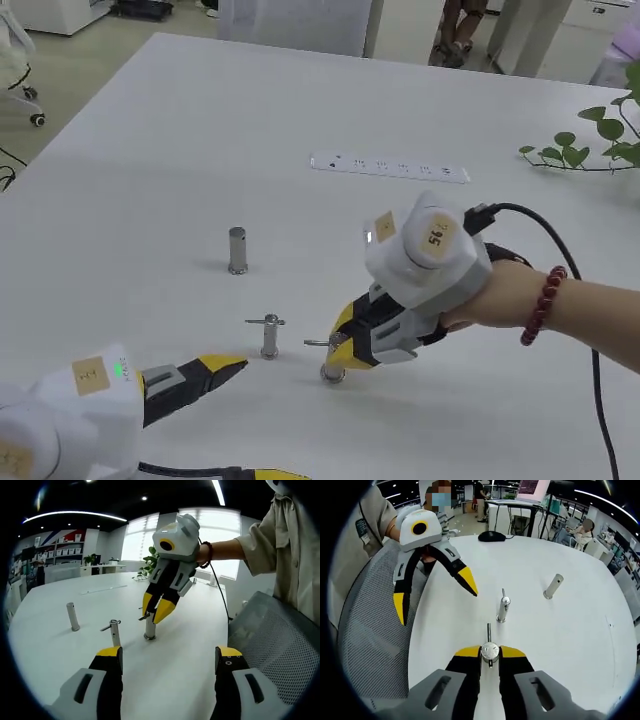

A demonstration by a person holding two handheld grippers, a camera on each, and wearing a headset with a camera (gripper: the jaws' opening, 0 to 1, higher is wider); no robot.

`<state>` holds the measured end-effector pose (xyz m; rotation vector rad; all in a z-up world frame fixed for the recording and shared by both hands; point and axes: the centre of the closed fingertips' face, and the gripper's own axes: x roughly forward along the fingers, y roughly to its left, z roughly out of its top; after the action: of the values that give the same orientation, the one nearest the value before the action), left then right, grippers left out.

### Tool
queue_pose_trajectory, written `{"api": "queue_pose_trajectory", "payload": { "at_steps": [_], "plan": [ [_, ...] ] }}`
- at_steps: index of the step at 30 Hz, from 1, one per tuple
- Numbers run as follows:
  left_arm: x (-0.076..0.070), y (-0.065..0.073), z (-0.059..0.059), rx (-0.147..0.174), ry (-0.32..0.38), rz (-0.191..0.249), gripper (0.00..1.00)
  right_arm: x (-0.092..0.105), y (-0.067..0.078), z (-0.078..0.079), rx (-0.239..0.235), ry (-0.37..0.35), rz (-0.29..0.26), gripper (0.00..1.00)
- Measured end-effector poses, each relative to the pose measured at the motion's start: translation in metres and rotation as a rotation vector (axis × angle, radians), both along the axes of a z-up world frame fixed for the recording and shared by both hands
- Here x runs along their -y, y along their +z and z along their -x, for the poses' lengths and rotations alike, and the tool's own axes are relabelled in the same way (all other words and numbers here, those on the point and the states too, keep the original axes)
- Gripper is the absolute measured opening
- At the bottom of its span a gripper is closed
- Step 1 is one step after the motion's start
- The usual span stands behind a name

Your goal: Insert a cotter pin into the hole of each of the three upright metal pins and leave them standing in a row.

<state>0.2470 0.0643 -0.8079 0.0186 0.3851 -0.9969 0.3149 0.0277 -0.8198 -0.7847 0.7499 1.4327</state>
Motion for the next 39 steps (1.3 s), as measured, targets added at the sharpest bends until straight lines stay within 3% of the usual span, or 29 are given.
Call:
{"api": "queue_pose_trajectory", "payload": {
  "at_steps": [18, 39],
  "plan": [
    [-0.002, -0.002, -0.001, -0.005, 0.009, 0.0, 0.74, -0.003, -0.006, -0.02, 0.0, -0.011, -0.003, 0.12],
    [-0.001, -0.003, -0.002, -0.01, 0.005, 0.001, 0.73, -0.006, -0.006, -0.022, -0.023, 0.02, -0.013, 0.13]
  ]
}}
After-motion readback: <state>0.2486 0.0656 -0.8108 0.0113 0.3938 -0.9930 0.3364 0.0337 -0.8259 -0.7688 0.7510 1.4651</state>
